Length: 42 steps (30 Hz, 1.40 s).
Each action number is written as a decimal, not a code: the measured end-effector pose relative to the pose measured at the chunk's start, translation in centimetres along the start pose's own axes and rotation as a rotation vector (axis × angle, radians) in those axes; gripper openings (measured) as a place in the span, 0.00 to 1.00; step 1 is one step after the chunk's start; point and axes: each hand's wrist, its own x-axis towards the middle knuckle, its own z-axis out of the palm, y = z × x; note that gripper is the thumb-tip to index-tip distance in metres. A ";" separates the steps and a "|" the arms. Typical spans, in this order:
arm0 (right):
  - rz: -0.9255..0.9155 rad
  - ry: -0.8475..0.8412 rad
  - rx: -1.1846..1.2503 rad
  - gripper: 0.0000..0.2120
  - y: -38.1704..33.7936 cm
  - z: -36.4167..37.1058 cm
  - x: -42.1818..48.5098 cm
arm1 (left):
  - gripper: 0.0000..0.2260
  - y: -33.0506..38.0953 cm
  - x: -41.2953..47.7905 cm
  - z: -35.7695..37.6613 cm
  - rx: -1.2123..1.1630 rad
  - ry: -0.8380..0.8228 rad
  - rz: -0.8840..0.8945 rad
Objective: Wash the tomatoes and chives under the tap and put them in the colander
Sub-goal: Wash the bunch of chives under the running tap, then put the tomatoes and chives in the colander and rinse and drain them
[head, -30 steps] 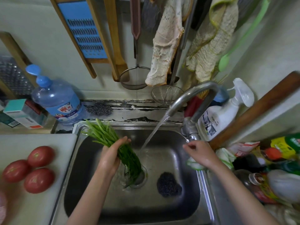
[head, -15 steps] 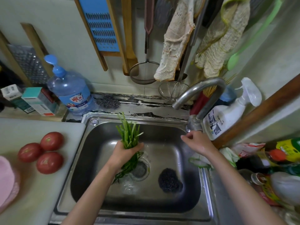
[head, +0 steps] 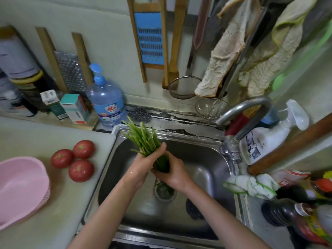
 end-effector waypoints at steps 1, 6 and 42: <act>0.000 -0.014 -0.009 0.19 -0.3 0.0 0.0 | 0.06 0.4 -0.1 -0.5 -0.003 -0.010 -0.014; -0.029 -0.100 -0.041 0.13 -1.6 0.8 0.2 | 0.21 1.0 -1.0 -4.2 0.051 -0.094 -0.062; -0.247 -0.515 -0.442 0.09 -14.2 11.6 5.4 | 0.02 0.2 -12.7 -30.8 0.165 0.866 0.126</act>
